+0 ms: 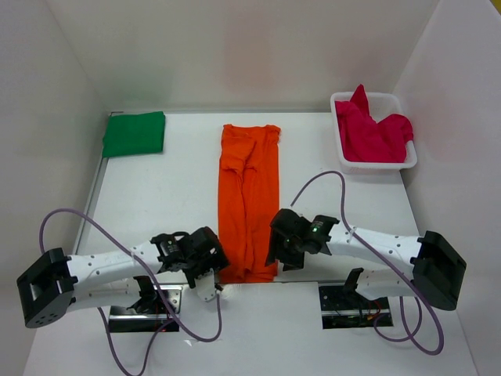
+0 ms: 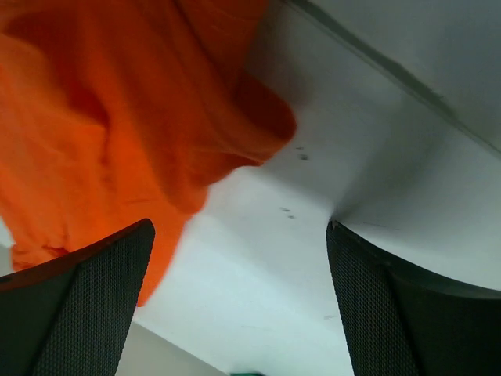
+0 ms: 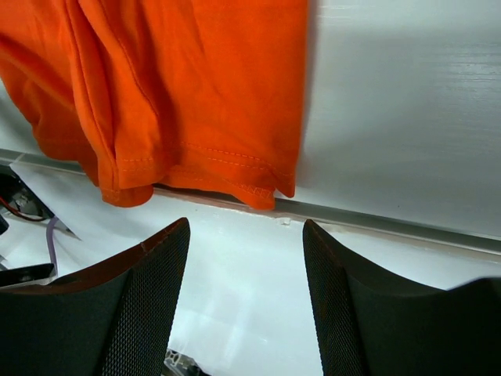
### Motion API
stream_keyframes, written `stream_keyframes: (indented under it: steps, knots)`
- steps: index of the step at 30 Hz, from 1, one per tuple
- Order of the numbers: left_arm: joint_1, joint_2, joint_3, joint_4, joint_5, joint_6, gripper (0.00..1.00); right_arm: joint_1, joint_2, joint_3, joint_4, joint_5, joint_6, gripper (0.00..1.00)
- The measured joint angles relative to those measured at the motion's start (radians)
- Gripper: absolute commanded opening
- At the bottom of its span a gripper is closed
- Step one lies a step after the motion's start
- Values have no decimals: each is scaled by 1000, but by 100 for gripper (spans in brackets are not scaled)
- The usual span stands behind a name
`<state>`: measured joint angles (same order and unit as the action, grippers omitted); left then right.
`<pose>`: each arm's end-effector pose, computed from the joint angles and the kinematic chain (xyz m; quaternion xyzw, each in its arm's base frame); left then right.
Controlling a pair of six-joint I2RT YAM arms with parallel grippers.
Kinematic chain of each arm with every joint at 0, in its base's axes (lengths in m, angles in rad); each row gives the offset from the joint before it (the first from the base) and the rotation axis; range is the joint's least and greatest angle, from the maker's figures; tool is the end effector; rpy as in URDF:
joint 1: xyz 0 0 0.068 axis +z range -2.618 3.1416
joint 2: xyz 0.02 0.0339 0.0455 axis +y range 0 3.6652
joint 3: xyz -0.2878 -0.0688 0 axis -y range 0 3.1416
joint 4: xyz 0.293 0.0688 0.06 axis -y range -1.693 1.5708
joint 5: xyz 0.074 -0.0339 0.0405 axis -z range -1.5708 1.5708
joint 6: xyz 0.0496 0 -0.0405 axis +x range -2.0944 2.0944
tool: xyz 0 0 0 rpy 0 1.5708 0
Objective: Fold and stack the t-shirts
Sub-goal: Rotate the tshirt 90 degrees, then grab the bottom of the folded rectangular tshirt with both arms
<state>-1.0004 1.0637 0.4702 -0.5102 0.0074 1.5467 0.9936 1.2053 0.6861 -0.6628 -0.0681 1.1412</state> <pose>0.1143 -0.1789 0.1406 0.9304 0.2841 0.0590 0.2238 0.1326 0.2098 0.1747 0.0657 0.9784 0.1852 0.0639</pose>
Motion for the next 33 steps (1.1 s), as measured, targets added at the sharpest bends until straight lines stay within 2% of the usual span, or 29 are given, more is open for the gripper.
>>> stream_keyframes:
  steps: [4, 7, 8, 9, 11, 16, 19, 24, 27, 28, 30, 32, 33]
  knots:
    - [0, 20, -1, 66, 37, 53, 95, -7, 0, -23, 22, -2, 2, 65]
    - [-14, 65, 11, 101, 48, 85, 85, -13, 2, -28, 27, -9, 3, 65]
    - [-21, 77, 14, 116, 56, 96, 81, -14, 3, -28, 29, -12, 2, 65]
    - [-27, 85, 15, 130, 72, 101, 71, -15, 4, -29, 32, -15, 2, 65]
    - [-38, 91, 14, 137, 109, 111, 66, -15, 9, -33, 39, -22, 1, 65]
    - [-48, 73, -28, 180, 137, 185, 61, -16, 13, -51, 53, -29, -1, 65]
    - [-48, 78, -34, 200, 146, 209, 61, -16, 15, -60, 64, -37, -1, 65]
    - [-76, 111, -2, 188, 215, 204, 59, -16, 49, -63, 80, -49, -1, 65]
    - [-95, 157, 39, 159, 240, 201, 53, -16, 77, -63, 81, -53, -1, 65]
    - [-96, 167, 47, 151, 244, 201, 50, -16, 85, -63, 83, -53, -2, 65]
    - [-96, 171, 51, 134, 258, 196, 37, -16, 101, -63, 88, -53, -2, 65]
    - [-101, 169, 51, 105, 280, 184, 17, -16, 121, -63, 96, -53, -3, 65]
    - [-104, 168, 51, 95, 290, 176, 17, -16, 134, -63, 101, -53, -5, 65]
